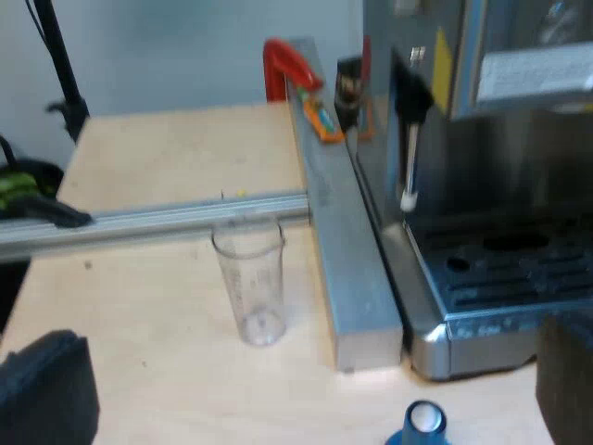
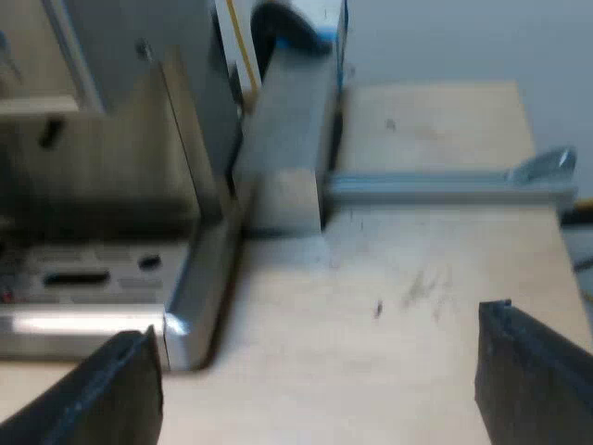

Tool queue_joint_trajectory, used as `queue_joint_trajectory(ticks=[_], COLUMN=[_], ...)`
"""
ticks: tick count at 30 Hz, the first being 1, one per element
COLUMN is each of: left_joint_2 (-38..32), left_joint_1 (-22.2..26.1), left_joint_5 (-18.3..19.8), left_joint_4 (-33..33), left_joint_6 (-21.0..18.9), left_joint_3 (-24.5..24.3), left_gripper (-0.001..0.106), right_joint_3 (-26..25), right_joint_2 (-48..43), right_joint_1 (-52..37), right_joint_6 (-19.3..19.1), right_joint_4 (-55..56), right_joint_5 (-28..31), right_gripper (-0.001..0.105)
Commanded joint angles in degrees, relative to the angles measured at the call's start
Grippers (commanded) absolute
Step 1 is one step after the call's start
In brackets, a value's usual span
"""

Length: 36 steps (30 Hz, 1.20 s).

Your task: Grind coffee beans and then tamp

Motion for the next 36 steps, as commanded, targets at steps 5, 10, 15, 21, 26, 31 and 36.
queue_joint_trajectory(ticks=[5, 10, 15, 21, 26, 31, 36], left_joint_2=[-7.8, -7.8, -7.8, -7.8, -7.8, -7.8, -7.8], left_joint_1=[-0.1, -0.1, -0.1, -0.1, -0.1, -0.1, -0.1], left_joint_5=[-0.9, -0.9, -0.9, -0.9, -0.9, -0.9, -0.9], left_joint_4=[-2.8, -5.4, -4.3, -4.3, -4.5, -4.5, -4.5], left_joint_6=[-0.8, -0.8, -0.8, -0.8, -0.8, -0.8, -0.6], left_joint_3=[8.1, 10.0, 10.0, 10.0, 10.0, 10.1, 10.1], left_gripper=[0.098, 0.098, 0.098, 0.098, 0.098, 0.098, 0.098], right_joint_3=[8.2, 11.7, 14.1, 14.2, 14.2, 14.2, 14.2], right_joint_2=[-2.6, -2.5, -2.5, -2.5, -2.5, -2.5, -2.5], right_joint_1=[-0.1, -0.1, -0.1, -0.1, -0.1, -0.1, -0.1], right_joint_6=[-0.6, -4.1, -5.5, -5.3, -5.2, -5.2, -5.2], right_joint_4=[-0.3, -0.3, -0.2, -0.4, -0.4, -0.4, -0.4], right_joint_5=[-0.6, -0.6, -0.5, -0.1, -0.1, -0.1, -0.1], right_gripper=[0.07, 0.07, 0.07, 0.07, 0.07, 0.07, 0.07])
